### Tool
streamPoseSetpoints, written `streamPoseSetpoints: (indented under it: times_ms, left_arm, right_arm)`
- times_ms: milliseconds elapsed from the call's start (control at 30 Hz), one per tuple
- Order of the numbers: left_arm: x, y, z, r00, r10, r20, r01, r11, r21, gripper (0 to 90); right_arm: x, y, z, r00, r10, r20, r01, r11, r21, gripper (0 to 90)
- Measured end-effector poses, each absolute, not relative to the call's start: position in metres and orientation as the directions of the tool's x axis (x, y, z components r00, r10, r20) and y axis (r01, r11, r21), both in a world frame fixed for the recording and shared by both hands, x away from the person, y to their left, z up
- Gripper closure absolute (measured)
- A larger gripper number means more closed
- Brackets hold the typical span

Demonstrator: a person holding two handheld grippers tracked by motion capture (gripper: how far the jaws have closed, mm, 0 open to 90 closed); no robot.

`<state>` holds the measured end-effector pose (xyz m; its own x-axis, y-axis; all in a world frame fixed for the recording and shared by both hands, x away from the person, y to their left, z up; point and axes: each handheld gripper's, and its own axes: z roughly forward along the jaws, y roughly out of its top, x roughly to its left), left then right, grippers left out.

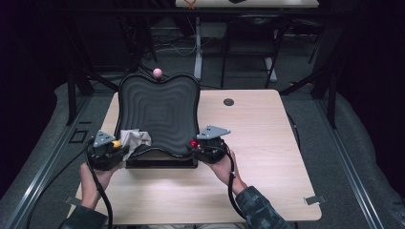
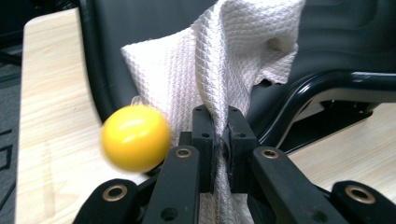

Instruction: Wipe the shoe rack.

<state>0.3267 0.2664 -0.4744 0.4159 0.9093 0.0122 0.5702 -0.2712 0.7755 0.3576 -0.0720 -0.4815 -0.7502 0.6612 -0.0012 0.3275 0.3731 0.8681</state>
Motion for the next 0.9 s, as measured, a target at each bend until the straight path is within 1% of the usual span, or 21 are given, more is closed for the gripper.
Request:
streamPoseSetpoints:
  times_ms: [100, 267, 367, 400, 600, 900]
  left_arm:
    - [0.326, 0.267, -0.474, 0.411, 0.911, 0.027, 0.572, -0.282, 0.77, 84.8]
    - [0.326, 0.266, -0.474, 0.392, 0.92, 0.02, 0.586, -0.267, 0.765, 84.8]
    - [0.326, 0.266, -0.475, 0.386, 0.922, 0.001, 0.589, -0.247, 0.769, 84.8]
    - [0.326, 0.264, -0.475, 0.392, 0.92, -0.006, 0.587, -0.245, 0.771, 84.8]
    - [0.323, 0.242, -0.473, 0.427, 0.904, 0.037, 0.551, -0.293, 0.782, 84.7]
    - [0.326, 0.216, -0.475, 0.485, 0.874, 0.03, 0.522, -0.316, 0.792, 84.6]
  right_arm:
    - [0.358, -0.072, -0.482, -0.75, 0.662, -0.002, 0.328, 0.373, 0.868, 59.5]
    - [0.357, -0.072, -0.482, -0.749, 0.662, -0.003, 0.327, 0.374, 0.868, 59.5]
    - [0.358, -0.072, -0.482, -0.75, 0.662, 0.001, 0.329, 0.371, 0.869, 59.5]
    - [0.358, -0.072, -0.482, -0.75, 0.661, -0.001, 0.328, 0.373, 0.868, 59.5]
    - [0.358, -0.072, -0.482, -0.749, 0.663, -0.002, 0.329, 0.375, 0.867, 59.5]
    - [0.358, -0.073, -0.483, -0.753, 0.658, 0.004, 0.325, 0.367, 0.872, 59.5]
